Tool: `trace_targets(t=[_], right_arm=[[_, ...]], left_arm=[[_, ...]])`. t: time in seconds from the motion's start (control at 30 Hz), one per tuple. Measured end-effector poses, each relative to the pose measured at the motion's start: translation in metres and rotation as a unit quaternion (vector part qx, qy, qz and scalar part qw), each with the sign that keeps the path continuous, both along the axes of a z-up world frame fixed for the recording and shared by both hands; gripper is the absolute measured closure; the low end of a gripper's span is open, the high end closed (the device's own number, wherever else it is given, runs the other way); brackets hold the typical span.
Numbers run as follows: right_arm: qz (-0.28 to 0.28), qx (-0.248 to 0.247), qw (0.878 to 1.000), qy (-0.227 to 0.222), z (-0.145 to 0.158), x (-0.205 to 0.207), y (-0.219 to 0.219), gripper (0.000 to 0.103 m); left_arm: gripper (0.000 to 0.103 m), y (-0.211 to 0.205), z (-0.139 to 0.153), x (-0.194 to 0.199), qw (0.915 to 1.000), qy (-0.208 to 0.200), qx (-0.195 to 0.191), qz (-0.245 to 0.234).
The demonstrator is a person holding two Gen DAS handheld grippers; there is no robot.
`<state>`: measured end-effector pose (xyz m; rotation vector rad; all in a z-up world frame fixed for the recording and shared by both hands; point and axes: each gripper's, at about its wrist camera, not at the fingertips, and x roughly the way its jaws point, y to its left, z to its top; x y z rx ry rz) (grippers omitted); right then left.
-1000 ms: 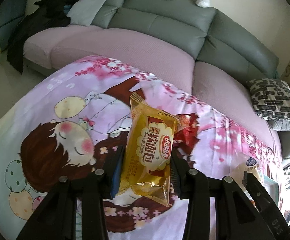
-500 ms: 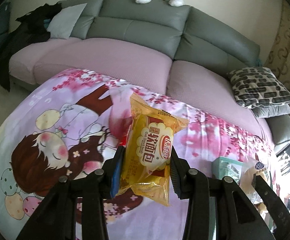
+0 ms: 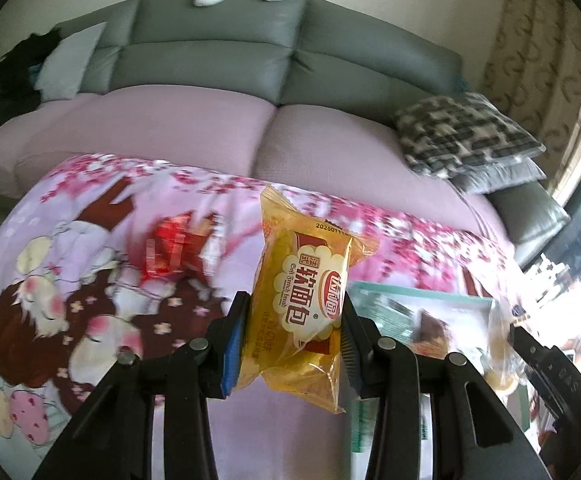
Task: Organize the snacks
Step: 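Carry the yellow bread bag and wrapped cake over the teal tray with both tools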
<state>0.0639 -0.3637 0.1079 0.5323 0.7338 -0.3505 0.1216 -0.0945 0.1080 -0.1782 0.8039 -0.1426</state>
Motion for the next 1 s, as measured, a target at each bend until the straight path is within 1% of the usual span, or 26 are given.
trace_targets(t=[0.2,0.47,0.63,0.73,1.0], right_arm=[[-0.035,0.011,0.999,-0.002,-0.002,-0.014,-0.028,0.032],[-0.065,0.018,0.998,-0.001,-0.007,-0.026,-0.056,0.032],[-0.076,0.022,0.997,-0.002,-0.009,-0.032,-0.067,0.031],[-0.086,0.017,0.996,0.007,-0.011,-0.034,-0.073,0.031],[-0.104,0.026,0.994,0.02,-0.022,-0.038,-0.085,0.031]], left_arm=[[0.06,-0.052,0.0,-0.009,0.9978,-0.007,0.015,-0.065],[0.06,-0.107,-0.006,-0.022,0.9912,-0.001,0.032,-0.128],[0.06,-0.127,-0.01,-0.03,0.9874,0.002,0.038,-0.153],[0.06,-0.138,-0.014,-0.034,0.9854,0.007,0.041,-0.165],[0.06,-0.151,-0.022,-0.034,0.9835,0.017,0.052,-0.172]])
